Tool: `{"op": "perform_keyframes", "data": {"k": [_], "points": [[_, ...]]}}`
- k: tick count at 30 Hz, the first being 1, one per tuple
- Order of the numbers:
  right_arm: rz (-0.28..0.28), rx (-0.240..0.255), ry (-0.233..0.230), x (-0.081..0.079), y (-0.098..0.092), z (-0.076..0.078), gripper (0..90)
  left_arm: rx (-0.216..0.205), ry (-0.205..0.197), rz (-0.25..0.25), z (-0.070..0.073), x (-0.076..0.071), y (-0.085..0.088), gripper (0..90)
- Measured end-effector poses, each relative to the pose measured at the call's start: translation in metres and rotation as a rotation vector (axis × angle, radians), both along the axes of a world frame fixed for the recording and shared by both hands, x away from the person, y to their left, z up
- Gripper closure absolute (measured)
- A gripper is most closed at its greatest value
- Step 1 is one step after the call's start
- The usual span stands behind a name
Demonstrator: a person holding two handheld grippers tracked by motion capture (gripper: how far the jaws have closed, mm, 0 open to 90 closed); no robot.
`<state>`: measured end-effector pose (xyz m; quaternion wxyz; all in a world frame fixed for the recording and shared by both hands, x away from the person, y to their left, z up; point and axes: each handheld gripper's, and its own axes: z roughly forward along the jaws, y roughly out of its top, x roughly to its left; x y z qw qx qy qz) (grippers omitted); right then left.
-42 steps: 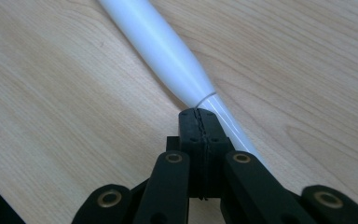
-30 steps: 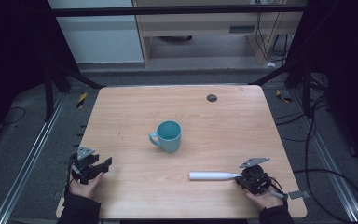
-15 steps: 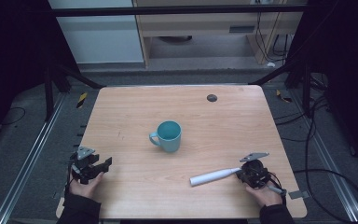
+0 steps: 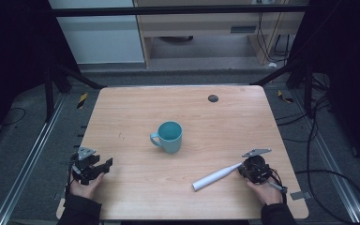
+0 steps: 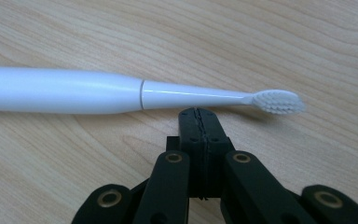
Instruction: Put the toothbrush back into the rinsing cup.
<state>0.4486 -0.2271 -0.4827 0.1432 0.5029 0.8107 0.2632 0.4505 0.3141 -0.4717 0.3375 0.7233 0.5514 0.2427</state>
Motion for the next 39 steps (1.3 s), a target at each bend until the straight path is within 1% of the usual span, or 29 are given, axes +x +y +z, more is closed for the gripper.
{"op": "perform_keyframes", "data": {"k": [7, 11, 18, 22, 24, 26, 29, 31, 32, 33, 38, 39], "points": [[0.000, -0.011, -0.011, 0.005, 0.002, 0.001, 90.0, 0.002, 0.001, -0.001, 0.000, 0.000, 0.000, 41.6], [0.000, -0.008, -0.012, 0.008, 0.003, 0.001, 90.0, 0.002, 0.001, -0.001, 0.000, 0.000, 0.000, 41.7], [0.011, -0.014, -0.017, 0.018, 0.013, 0.001, 90.0, 0.005, 0.003, 0.000, 0.000, 0.000, 0.000, 41.7], [0.016, -0.018, -0.017, 0.024, 0.017, -0.002, 90.0, 0.006, 0.004, 0.000, 0.000, 0.000, 0.000, 41.8], [0.016, -0.016, -0.020, 0.026, 0.019, -0.001, 90.0, 0.005, 0.004, -0.001, 0.000, 0.000, 0.000, 41.8], [0.021, 0.002, -0.034, 0.028, 0.020, 0.001, 90.0, 0.006, 0.005, -0.001, 0.000, 0.000, 0.000, 41.8], [0.026, 0.002, -0.038, 0.032, 0.024, 0.002, 90.0, 0.006, 0.003, 0.001, 0.000, 0.000, 0.000, 41.8], [0.028, 0.011, -0.039, 0.034, 0.027, 0.002, 90.0, 0.003, 0.002, 0.002, 0.000, 0.000, 0.000, 41.8], [0.030, 0.013, -0.046, 0.035, 0.028, 0.002, 90.0, 0.004, 0.004, 0.001, 0.000, 0.000, 0.000, 41.9], [0.033, 0.024, -0.045, 0.035, 0.028, 0.002, 90.0, 0.005, 0.005, 0.000, 0.000, 0.000, 0.000, 41.8], [0.042, 0.020, -0.045, 0.037, 0.031, 0.001, 90.0, 0.005, 0.004, 0.000, 0.000, 0.000, 0.000, 41.9], [0.043, 0.026, -0.044, 0.037, 0.032, 0.001, 90.0, 0.006, 0.005, 0.000, 0.000, 0.000, 0.000, 41.9]]}}
